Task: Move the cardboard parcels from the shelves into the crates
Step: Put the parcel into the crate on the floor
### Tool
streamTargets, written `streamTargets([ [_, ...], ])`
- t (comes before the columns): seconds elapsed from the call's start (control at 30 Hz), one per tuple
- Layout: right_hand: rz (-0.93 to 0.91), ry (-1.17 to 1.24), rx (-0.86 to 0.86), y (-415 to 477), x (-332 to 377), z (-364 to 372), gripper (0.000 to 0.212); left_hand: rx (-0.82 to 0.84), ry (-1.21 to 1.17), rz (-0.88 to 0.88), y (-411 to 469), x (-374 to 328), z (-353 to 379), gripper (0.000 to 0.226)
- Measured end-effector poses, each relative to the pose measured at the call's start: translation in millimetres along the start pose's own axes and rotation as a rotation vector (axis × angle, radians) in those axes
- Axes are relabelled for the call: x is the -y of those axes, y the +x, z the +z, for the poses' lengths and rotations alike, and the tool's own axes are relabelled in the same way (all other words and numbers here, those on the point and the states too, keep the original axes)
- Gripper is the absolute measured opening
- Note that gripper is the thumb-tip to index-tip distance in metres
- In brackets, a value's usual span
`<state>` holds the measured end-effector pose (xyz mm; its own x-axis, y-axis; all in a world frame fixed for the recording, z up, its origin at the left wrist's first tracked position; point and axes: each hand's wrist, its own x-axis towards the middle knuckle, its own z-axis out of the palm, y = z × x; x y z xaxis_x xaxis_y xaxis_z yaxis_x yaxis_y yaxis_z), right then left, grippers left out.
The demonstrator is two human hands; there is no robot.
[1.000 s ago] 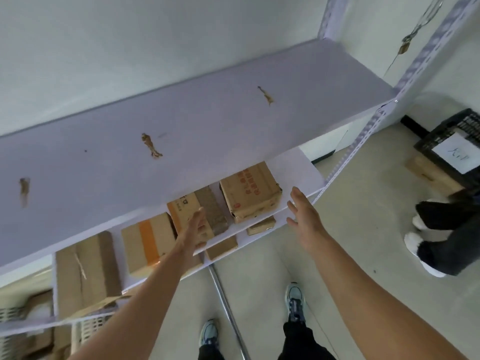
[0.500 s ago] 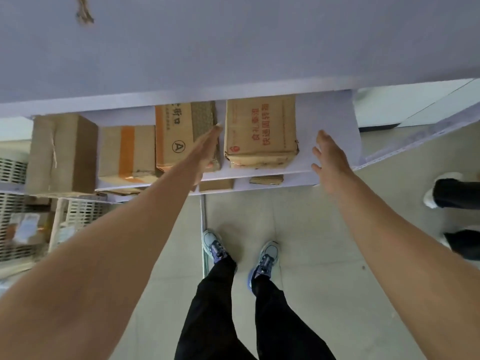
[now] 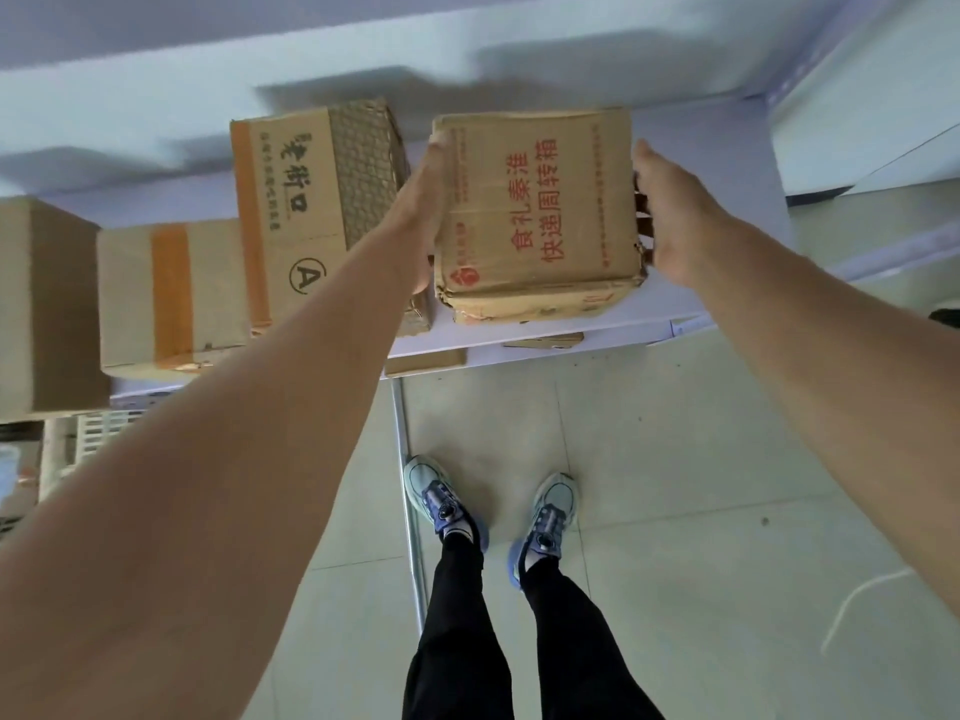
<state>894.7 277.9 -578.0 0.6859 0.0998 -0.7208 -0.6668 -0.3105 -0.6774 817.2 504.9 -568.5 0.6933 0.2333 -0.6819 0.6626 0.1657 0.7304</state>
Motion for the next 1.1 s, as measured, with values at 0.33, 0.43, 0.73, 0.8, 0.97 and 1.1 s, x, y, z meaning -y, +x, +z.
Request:
streamTargets([
  [0.33, -0.251, 0.342, -0.031, -25.8, -15.6, -14.5, 0.053, -0.104, -0.244, 0.165, -15.4, 16.3, -2.2, 0.079],
  [0.43, -0.272, 0.373, -0.029, -24.1, -26.7, -16.0, 0.050, -0.092, -0.262, 0.178, -23.3, 25.1, 3.2, 0.074],
  [0.73, -0.156, 0.287, -0.024, -20.1, -54.0, -29.2, 0.052, -0.075, -0.213, 0.115, -19.9, 46.8, 12.4, 0.074],
  [0.8, -0.147, 0.239, -0.015, -17.6, -47.6, -29.7, 0.059, 0.009, -0.215, 0.108, -15.8, 38.4, 12.6, 0.080],
  [0.97, -0.121, 0.233, 0.012, -11.4, -28.5, -28.8, 0.073, 0.012, -0.169, 0.110, -13.6, 20.4, 15.9, 0.085],
  [1.1, -0.141, 0.330, -0.016, -11.0, -26.2, -29.1, 0.066, -0.068, -0.342, 0.167, -15.9, 20.8, 14.4, 0.077],
])
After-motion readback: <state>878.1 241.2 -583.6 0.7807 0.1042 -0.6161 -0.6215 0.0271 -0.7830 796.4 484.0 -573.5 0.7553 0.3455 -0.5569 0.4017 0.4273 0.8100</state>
